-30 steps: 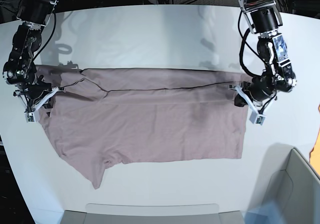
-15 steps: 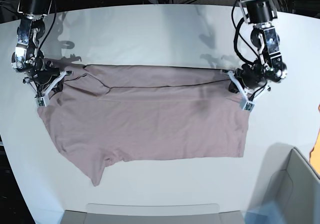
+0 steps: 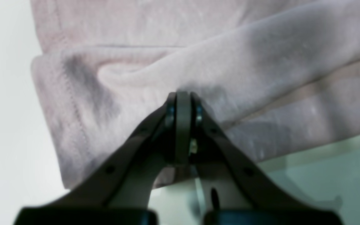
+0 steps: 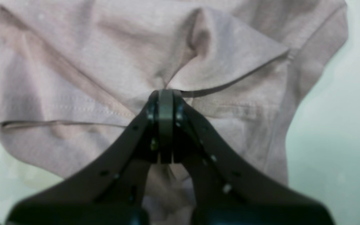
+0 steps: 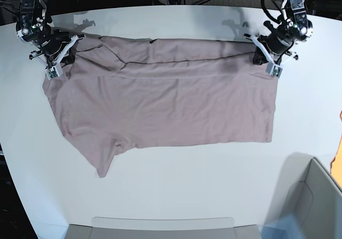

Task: Fold the T-shirt properly
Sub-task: 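Drag the held shoulder edge back toward the arms' base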

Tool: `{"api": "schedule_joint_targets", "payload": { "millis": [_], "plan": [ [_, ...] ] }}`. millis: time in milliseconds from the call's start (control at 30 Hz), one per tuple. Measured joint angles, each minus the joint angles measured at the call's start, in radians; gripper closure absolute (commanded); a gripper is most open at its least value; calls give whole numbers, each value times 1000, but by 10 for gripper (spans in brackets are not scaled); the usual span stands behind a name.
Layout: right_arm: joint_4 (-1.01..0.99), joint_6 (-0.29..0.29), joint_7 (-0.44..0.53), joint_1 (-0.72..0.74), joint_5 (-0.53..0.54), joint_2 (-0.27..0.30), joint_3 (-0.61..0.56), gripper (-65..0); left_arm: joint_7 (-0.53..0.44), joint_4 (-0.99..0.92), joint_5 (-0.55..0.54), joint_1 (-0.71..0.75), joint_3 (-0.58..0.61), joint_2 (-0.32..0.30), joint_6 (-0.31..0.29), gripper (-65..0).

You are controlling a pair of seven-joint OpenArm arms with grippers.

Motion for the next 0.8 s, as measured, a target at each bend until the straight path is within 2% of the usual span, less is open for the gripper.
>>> {"api": "schedule_joint_targets", "payload": {
  "millis": [133, 233, 367, 600, 700, 800],
  "plan": [
    [10, 14, -5, -51, 20, 10, 48, 0, -2, 64, -8, 105, -5, 0, -6, 0],
    [10, 18, -16, -69, 20, 11, 84, 0, -45, 72, -14, 149, -43, 3, -19, 0],
    [9, 22, -18, -89, 20, 44, 85, 0, -37, 77, -42, 178, -80, 6, -40, 0],
    [32, 21, -76, -68, 46, 36, 89, 0, 129, 209, 58, 185, -97, 19, -29, 0],
    [63, 20, -101, -72, 41, 27, 92, 0, 241, 246, 88, 163, -97, 21, -25, 0],
    [94, 11, -118, -78, 34, 11, 174, 0, 336, 278, 153, 145, -97, 19, -11, 0]
  ]
}}
